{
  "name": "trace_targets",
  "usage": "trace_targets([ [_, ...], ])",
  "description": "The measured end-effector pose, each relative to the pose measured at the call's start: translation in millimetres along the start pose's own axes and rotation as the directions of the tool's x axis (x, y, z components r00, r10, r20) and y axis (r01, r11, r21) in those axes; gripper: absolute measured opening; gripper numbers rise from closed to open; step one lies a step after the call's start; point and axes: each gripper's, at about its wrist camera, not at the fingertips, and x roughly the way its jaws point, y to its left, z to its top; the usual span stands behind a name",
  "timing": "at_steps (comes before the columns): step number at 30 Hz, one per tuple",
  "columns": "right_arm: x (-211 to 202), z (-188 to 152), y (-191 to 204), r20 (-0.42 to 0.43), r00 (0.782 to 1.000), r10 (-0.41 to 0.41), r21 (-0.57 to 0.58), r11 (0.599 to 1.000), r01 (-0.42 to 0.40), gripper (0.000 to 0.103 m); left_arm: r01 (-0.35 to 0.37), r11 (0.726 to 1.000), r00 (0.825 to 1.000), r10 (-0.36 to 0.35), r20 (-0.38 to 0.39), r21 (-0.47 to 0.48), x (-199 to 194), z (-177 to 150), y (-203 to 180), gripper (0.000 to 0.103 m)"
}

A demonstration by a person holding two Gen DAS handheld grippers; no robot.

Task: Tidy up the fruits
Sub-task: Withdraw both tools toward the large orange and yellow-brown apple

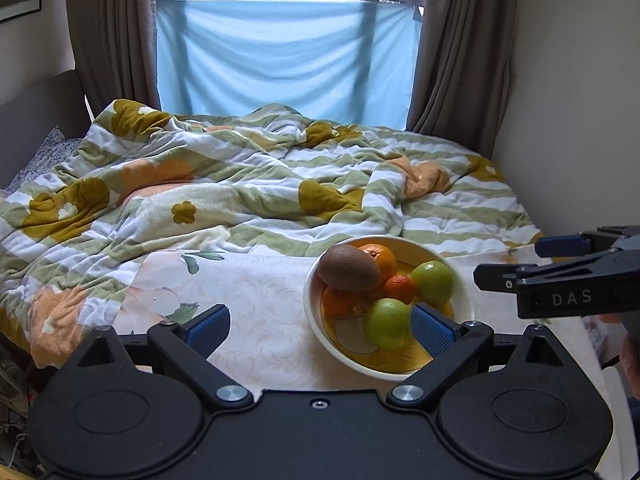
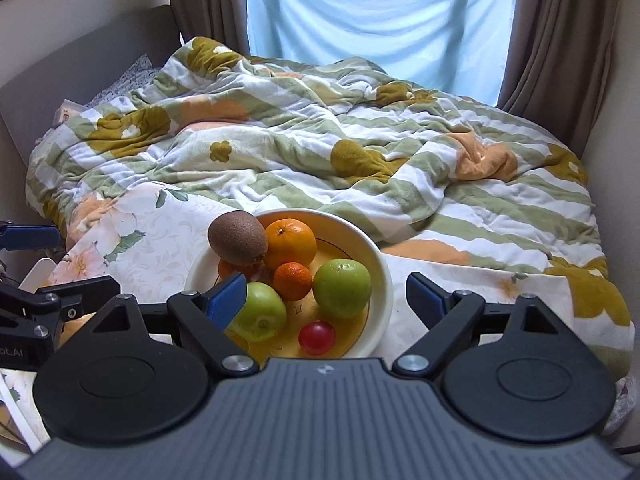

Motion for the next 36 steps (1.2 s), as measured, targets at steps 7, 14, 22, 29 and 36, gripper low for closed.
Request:
trace_targets([
  [7, -51.6, -13.0, -2.1, 0.021, 1.0, 0.01, 0.015, 1.0, -0.011, 0.102, -0.022, 1.0, 0.998, 0.023, 0.054, -0.007, -41.9, -11.3, -9.4, 0.103],
  [14, -90.3, -34.2, 4.4, 0.032, 0.999, 0.021, 0.02, 1.0, -0.022, 0.103, -0.083, 0.996, 0.994, 0.081, 0.077, 0.024, -76.5, -30.7, -13.1, 0.103],
  [22, -106.2, -62.2, 24.2, -0.007, 0.999, 0.032, 0.03, 0.999, -0.032, 0.103, -0.088, 0.996, 0.996, 0.087, 0.02, 0.012, -85.3, -58.0, 8.1, 0.103],
  [29, -101.2, -83.2, 47.2, -0.043, 0.999, 0.002, 0.065, 0.998, 0.001, 0.103, -0.075, 0.997, 0.995, 0.075, -0.069, 0.002, -63.7, -84.5, 43.8, 0.103],
  [36, -79.6, -109.1, 67.8, -0.083, 0.995, -0.048, 0.139, 0.989, 0.059, 0.103, -0.087, 0.994, 0.991, 0.093, -0.092, 0.063, -35.5, -102.6, 72.3, 0.103],
])
